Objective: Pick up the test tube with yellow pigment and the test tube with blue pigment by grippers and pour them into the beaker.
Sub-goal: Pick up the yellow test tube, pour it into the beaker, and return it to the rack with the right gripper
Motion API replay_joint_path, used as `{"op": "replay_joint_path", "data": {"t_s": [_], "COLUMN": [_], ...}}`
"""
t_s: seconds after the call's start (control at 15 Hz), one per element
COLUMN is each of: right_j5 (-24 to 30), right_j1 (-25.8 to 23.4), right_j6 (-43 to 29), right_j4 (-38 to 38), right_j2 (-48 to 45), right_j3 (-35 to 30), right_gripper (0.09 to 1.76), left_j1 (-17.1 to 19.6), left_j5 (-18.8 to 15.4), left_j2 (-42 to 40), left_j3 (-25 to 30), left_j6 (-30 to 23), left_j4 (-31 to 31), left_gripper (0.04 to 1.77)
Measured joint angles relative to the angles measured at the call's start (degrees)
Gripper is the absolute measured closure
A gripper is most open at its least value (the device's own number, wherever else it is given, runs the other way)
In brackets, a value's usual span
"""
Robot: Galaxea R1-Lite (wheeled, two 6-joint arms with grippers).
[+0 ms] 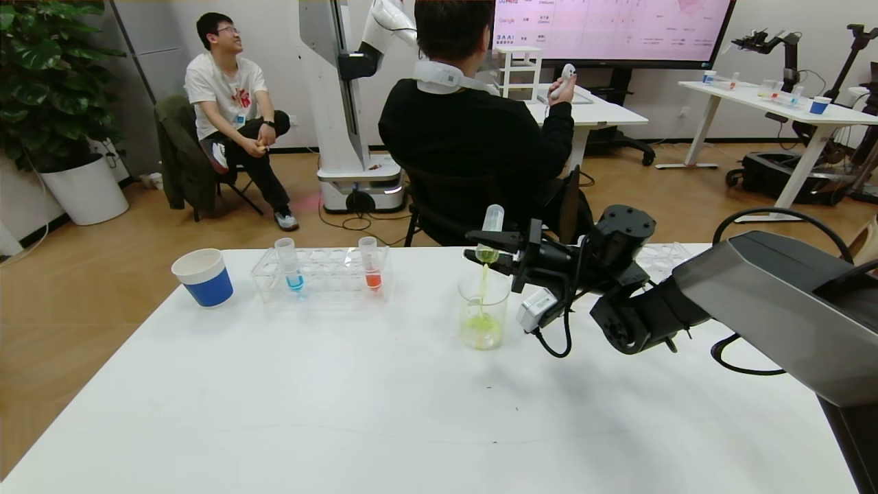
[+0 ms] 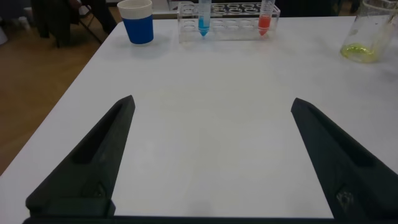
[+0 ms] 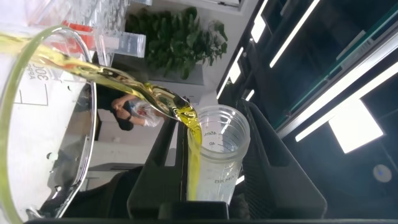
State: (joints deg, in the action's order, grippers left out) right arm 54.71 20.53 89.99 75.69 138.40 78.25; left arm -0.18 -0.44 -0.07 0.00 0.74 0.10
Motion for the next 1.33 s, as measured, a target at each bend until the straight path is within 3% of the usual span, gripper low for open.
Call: {"op": "replay_joint_path", "data": {"t_s": [0.4, 0.8, 1.07, 1.27, 1.33], "right_j5": [0.16, 0.02, -1.63, -7.39, -13.04], "right_j1": [-0.59, -0.72, -0.68, -0.41, -0.3], "right_j6": [9.64, 9.68, -2.1, -21.2, -29.38], "right_j4": [0.05, 0.16, 0.4, 7.13, 10.61], "right_j2": [0.13, 0.51, -2.18, -5.83, -6.79], "right_j3": [-0.24, -0.35, -0.09, -1.6, -2.78], "right_gripper": [1.34, 1.34, 1.34, 1.34, 1.34], "left_j1": [0.0, 0.0, 0.0, 0.0, -0.02], "left_j5": [0.0, 0.0, 0.0, 0.0, 0.0], "left_j2": [0.0, 0.0, 0.0, 0.0, 0.0], "left_j3": [0.0, 0.0, 0.0, 0.0, 0.0], "left_j6": [-0.04, 0.0, 0.0, 0.0, 0.02], "left_j4": [0.0, 0.0, 0.0, 0.0, 0.0], "left_gripper": [0.06, 0.06, 0.06, 0.06, 0.06]}}
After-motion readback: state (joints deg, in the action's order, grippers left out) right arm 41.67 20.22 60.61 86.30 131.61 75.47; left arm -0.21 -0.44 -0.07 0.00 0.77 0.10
